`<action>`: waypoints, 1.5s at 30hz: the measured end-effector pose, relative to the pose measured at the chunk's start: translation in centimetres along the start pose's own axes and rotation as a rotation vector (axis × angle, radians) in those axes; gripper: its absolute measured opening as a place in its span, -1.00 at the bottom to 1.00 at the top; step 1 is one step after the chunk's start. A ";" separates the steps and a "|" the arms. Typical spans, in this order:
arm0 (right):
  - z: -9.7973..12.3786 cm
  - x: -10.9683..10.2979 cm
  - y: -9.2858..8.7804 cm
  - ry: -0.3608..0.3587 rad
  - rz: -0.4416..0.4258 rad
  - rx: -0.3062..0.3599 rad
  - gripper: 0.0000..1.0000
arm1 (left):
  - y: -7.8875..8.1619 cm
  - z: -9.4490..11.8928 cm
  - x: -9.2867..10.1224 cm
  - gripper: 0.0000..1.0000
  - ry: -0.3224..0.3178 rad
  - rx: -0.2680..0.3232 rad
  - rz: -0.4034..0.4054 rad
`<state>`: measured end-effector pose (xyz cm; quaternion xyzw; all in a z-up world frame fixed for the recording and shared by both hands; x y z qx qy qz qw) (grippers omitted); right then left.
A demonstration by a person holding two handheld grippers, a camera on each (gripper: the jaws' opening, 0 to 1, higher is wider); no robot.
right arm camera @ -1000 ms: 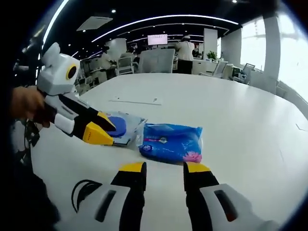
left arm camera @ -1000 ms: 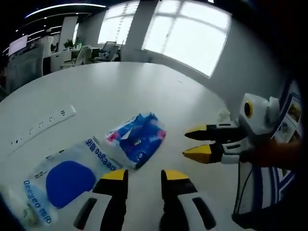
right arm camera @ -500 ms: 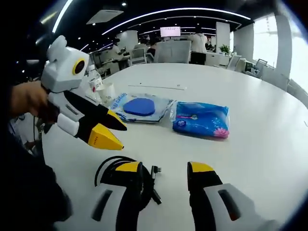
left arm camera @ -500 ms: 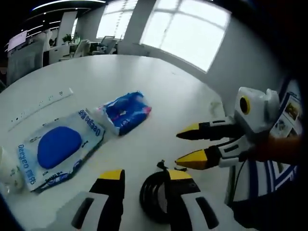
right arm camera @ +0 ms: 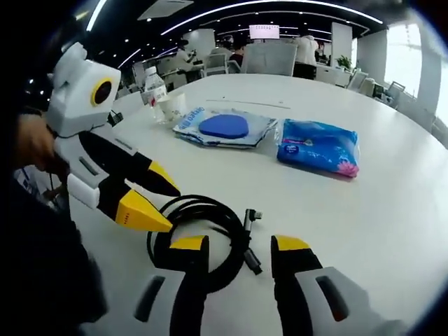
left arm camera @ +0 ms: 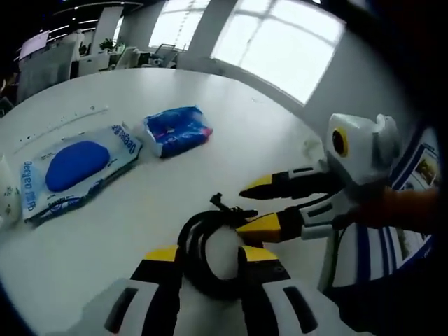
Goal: Arrange the tabletop items into an orderly group along one side of the table until the central work area is clear of visible clutter.
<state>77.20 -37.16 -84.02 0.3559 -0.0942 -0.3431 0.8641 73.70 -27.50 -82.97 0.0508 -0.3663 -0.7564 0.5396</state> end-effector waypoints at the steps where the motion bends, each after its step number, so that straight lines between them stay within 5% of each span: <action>1: -0.1 0.0 -0.1 0.001 0.003 -0.003 -0.40 | -0.2 0.0 0.0 -0.46 0.001 0.002 0.010; 11: -0.4 0.0 -1.1 -0.012 -0.010 0.001 -0.57 | -2.5 -0.6 -0.3 -0.50 0.067 -0.028 0.010; 23: -1.0 -0.1 -1.3 -0.023 -0.032 0.020 -0.71 | -2.2 -1.1 -1.3 -0.70 0.130 0.004 0.026; 45: 0.7 -0.5 -0.7 -0.052 -0.220 0.047 -0.86 | -1.4 0.1 -0.6 -0.90 0.086 -0.010 0.149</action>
Point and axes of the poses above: the point that each gripper's makers call its tool centre point, and the gripper's own axes: z roughly backward along the fingers, x roughly to its right, y roughly out of its top, the point moved 3 cm from there along z, roughly backward along the fingers, and after that the axes turned 2 degrees about -x, right-handed, at the moved point
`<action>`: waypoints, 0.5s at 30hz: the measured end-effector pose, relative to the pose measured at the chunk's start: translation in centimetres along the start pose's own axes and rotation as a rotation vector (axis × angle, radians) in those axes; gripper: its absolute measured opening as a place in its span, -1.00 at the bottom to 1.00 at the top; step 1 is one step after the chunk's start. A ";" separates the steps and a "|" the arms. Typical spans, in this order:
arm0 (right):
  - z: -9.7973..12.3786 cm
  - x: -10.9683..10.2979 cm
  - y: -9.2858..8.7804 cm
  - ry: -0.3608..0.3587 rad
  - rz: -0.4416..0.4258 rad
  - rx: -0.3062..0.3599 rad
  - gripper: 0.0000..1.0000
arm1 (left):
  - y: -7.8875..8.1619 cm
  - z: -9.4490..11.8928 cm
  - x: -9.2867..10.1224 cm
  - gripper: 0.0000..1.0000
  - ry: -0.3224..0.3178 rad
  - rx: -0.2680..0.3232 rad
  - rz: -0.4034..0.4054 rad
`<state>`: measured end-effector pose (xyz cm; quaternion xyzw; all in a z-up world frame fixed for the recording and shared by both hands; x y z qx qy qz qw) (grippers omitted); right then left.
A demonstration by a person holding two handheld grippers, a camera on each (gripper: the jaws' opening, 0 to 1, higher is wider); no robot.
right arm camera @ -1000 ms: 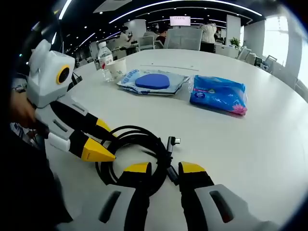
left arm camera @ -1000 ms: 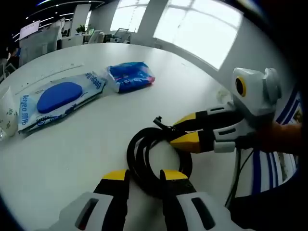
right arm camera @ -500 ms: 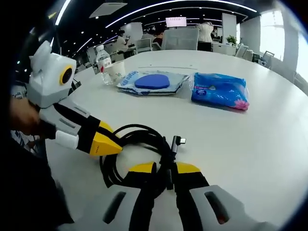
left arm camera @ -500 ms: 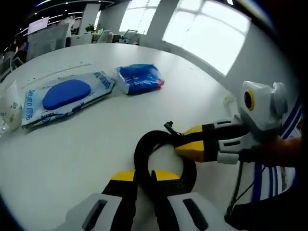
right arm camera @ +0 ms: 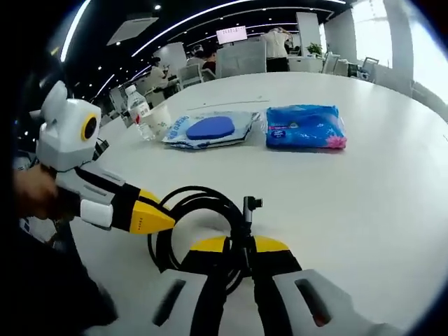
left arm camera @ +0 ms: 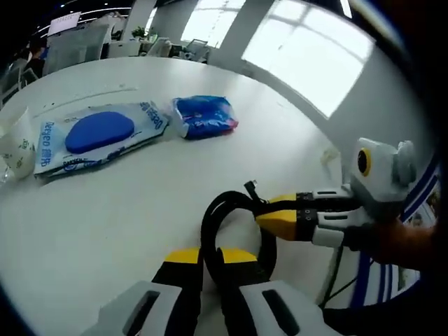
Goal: Arrange the tabletop items into an orderly group along one side of the table until the central work area is clear of visible clutter.
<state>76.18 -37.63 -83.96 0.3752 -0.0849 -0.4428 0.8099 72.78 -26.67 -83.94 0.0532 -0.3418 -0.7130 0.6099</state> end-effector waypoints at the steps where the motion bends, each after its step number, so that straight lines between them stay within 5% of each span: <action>1: 0.0 0.2 0.0 -0.002 -0.020 0.005 -0.86 | 0.2 0.2 0.1 -0.90 -0.001 0.008 -0.005; 15: 0.8 0.7 3.5 -0.037 -0.015 0.068 -0.86 | 3.7 1.1 0.1 -0.90 -0.012 0.069 -0.029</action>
Point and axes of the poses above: the point that each gripper's makers call its tool centre point, and the gripper's own axes: z roughly backward along the fingers, x roughly to its right, y roughly out of its top, the point moved 3 cm from there along z, roughly backward along the fingers, and after that the axes turned 2 degrees about -x, right-handed, at the moved point
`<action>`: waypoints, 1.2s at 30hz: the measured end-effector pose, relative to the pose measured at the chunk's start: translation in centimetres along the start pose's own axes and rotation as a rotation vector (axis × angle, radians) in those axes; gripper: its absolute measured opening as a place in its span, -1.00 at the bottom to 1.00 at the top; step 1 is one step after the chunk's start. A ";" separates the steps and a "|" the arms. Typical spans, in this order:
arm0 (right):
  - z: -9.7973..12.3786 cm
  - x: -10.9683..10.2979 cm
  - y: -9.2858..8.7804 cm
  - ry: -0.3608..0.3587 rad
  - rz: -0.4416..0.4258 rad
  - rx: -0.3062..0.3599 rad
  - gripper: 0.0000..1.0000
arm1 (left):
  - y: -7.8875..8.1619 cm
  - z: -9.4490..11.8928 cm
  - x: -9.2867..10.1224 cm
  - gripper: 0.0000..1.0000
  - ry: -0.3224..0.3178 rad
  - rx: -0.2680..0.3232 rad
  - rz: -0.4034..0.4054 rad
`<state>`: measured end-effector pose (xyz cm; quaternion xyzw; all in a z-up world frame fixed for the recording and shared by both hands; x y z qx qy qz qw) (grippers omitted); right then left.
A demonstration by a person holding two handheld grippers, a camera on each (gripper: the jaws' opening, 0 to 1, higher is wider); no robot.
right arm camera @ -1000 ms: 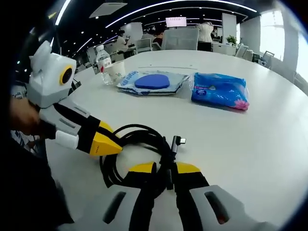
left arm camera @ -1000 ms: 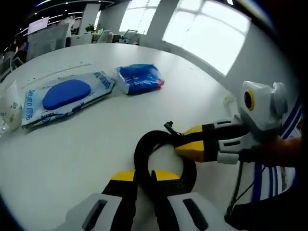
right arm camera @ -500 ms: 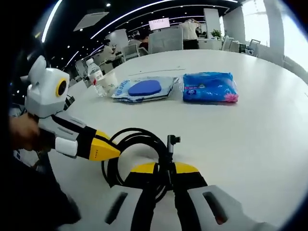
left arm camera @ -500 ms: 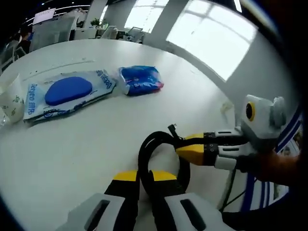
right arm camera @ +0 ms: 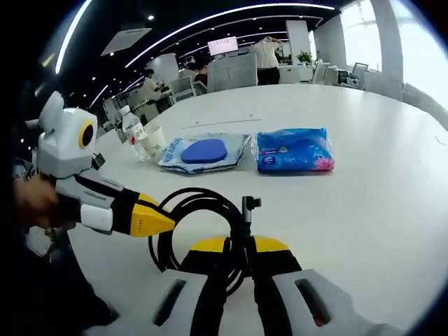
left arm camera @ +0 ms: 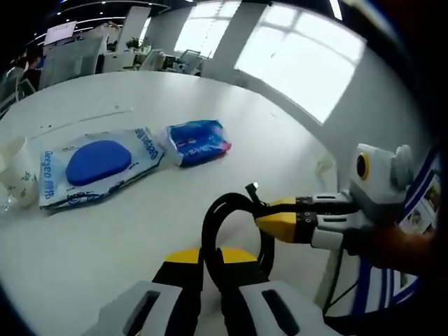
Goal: Arrange the tabletop items into an orderly group along one side of the table until the central work area is clear of visible clutter.
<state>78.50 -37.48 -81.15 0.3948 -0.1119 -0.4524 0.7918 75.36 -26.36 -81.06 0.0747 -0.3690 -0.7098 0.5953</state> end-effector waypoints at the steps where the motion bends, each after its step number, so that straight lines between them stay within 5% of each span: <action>1: -0.2 0.1 0.3 0.000 0.001 0.002 -0.86 | 0.3 0.0 -0.1 -0.90 0.000 0.004 0.002; 14: -1.6 0.5 2.8 -0.013 0.019 0.007 -0.86 | 3.0 -0.7 -1.6 -0.90 0.009 0.018 0.005; 36: -4.1 1.5 3.4 -0.063 0.021 -0.012 -0.85 | 4.1 -3.8 -3.9 -0.90 0.025 -0.029 -0.014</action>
Point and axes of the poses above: the point that each gripper's makers call its tool centre point, and the gripper's own axes: z roughly backward along the fingers, x roughly to its right, y roughly out of its top, the point moved 3 cm from there along z, roughly backward along the fingers, and after that the axes turned 2 degrees about -x, right-handed, at the moved point
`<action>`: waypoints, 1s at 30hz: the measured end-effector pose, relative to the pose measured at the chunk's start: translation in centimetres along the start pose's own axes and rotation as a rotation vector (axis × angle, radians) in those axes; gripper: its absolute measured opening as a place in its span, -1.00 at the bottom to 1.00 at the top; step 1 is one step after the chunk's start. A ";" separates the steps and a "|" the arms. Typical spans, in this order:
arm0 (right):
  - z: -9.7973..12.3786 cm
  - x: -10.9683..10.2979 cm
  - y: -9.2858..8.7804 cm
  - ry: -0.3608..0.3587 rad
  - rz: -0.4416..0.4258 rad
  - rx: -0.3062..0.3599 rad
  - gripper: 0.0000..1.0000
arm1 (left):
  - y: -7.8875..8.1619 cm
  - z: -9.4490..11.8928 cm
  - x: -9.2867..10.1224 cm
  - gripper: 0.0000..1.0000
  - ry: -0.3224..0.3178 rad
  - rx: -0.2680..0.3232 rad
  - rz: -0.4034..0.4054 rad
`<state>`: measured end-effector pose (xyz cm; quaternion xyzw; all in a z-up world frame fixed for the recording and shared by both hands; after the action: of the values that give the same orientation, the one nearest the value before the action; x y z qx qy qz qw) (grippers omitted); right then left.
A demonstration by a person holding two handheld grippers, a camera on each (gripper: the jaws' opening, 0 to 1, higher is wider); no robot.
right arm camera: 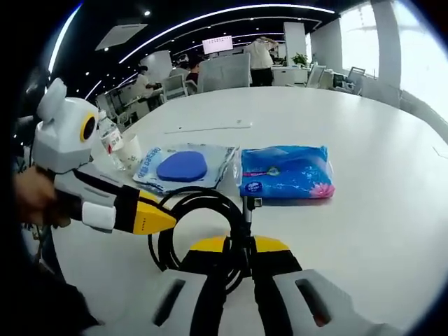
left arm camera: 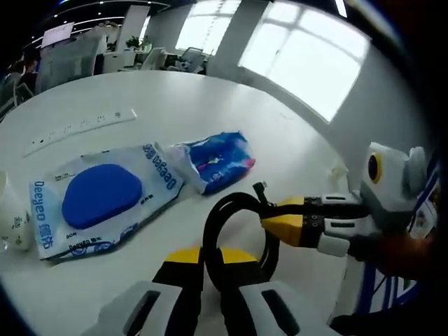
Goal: Arrange the tabletop items into an orderly group along one side of the table until the central work area is clear of visible clutter.
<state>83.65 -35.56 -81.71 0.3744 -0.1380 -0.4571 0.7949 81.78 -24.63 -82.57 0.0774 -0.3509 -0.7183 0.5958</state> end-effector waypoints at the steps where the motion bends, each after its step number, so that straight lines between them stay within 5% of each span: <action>1: -0.1 0.0 0.0 0.000 -0.001 -0.002 -0.85 | 0.0 0.0 0.0 -0.90 0.000 -0.002 0.000; 30: -2.7 0.5 -1.0 -0.005 0.112 -0.043 -0.85 | -0.7 -2.3 -1.6 -0.82 0.030 -0.051 -0.077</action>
<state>84.84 -35.06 -84.31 0.3476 -0.1509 -0.4159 0.8267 82.88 -24.07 -85.18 0.0865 -0.3200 -0.7482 0.5747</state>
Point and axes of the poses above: the point that each gripper's makers call its tool centre point, and the gripper's own axes: z roughly backward along the fingers, x roughly to its right, y roughly out of its top, the point moved 3 cm from there along z, roughly backward along the fingers, and after that the axes turned 2 degrees about -x, right-handed, at the moved point
